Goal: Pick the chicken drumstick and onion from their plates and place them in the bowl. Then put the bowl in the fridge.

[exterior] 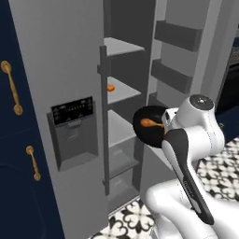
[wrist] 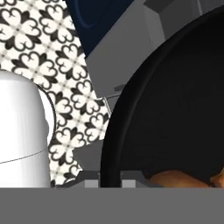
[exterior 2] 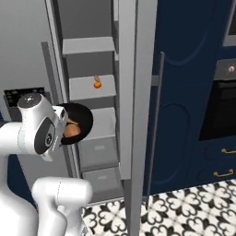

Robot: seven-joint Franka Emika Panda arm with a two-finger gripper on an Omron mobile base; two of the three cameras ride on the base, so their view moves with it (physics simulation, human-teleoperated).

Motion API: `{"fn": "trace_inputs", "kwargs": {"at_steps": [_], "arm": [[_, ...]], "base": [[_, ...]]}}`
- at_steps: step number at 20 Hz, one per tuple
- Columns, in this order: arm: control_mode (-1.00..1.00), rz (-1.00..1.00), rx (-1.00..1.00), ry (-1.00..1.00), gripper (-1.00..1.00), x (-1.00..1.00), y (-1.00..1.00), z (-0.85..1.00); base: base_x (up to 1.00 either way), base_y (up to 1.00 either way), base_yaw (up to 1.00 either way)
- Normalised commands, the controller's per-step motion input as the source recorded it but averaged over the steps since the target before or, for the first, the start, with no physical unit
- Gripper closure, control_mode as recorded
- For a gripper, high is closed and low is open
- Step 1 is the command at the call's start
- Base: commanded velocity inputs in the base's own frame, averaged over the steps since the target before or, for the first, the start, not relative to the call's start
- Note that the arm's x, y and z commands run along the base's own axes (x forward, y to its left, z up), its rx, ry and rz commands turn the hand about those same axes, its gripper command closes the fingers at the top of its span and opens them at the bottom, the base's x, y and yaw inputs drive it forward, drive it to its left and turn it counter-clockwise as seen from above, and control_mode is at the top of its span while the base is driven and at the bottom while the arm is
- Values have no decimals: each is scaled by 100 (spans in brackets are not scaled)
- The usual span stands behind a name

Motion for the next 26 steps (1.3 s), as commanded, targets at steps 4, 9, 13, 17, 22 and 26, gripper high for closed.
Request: {"fn": "trace_inputs", "kwargs": {"at_steps": [4,9,13,17,22,26], "arm": [[100,0,0,0,100,0,0,0],[100,0,0,0,100,0,0,0],[100,0,0,0,100,0,0,0],[100,0,0,0,100,0,0,0],[100,0,0,0,100,0,0,0],[100,0,0,0,100,0,0,0]], "base": [[59,0,0],[38,-10,0],[30,-27,0],[44,-16,0],[67,0,0],[46,-24,0]]}}
